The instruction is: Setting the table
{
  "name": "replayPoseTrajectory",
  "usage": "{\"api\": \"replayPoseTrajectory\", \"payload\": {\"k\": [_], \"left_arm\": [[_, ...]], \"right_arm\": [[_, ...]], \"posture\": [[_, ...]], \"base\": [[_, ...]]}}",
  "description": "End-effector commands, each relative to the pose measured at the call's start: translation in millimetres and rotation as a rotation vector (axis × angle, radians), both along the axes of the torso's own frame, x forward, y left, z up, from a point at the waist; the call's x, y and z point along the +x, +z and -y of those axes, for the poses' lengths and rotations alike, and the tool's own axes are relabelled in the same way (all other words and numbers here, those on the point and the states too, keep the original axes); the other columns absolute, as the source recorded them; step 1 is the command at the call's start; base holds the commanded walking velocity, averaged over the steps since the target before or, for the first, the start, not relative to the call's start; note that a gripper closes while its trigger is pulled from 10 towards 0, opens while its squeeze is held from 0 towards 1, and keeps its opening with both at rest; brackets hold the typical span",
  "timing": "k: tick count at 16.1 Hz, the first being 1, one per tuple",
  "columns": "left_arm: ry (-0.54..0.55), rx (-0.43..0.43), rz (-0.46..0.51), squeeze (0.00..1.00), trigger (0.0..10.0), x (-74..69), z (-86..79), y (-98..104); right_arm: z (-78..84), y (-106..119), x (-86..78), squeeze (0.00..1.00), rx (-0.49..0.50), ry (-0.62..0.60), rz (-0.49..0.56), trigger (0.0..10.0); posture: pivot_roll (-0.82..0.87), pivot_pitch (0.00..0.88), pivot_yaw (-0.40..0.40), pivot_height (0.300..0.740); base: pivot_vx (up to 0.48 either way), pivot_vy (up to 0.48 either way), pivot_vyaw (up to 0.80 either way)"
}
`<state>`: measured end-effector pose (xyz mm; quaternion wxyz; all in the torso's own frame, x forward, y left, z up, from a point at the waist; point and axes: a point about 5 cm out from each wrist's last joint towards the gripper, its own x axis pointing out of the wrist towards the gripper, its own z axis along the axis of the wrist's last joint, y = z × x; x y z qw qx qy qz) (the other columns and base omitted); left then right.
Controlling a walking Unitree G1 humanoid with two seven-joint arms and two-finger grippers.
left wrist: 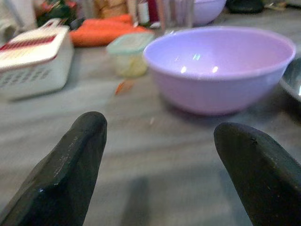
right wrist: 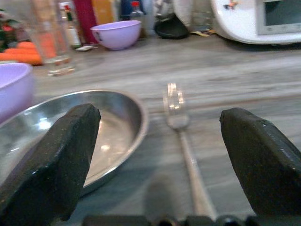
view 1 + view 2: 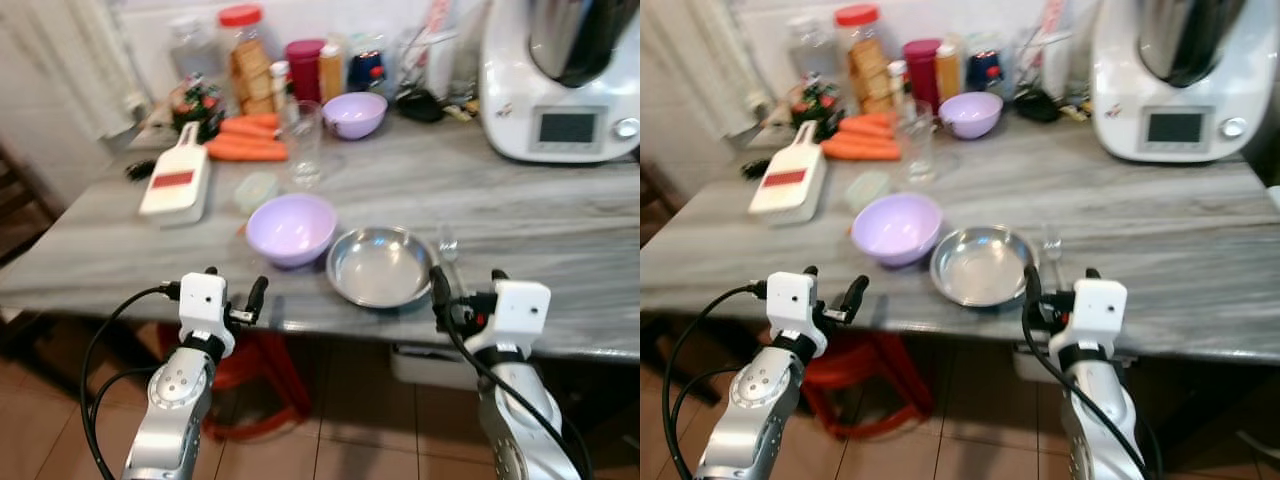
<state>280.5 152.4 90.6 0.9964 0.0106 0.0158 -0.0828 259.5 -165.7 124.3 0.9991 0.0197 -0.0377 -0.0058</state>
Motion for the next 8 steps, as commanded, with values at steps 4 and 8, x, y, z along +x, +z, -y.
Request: {"api": "replayPoseTrajectory", "payload": {"k": [4,8], "left_arm": [[0.013,0.015,-0.001,0.00,10.0,1.1,-4.0,-0.2],[0.009,0.022,-0.004,0.00,10.0,4.0,-5.4,-0.7]], "right_arm": [[-1.2,-1.4,4.5,0.00,0.005,-0.040,0.001,10.0],[-1.9,-3.3,2.5,0.00,0.024,-0.017,-0.012,10.0]], "posture": [[-0.10,0.000,0.129,0.740],[-0.12,0.000,0.138,0.740]], "base": [[-0.304,0.000,0.00],[-0.319,0.000,0.00]]}}
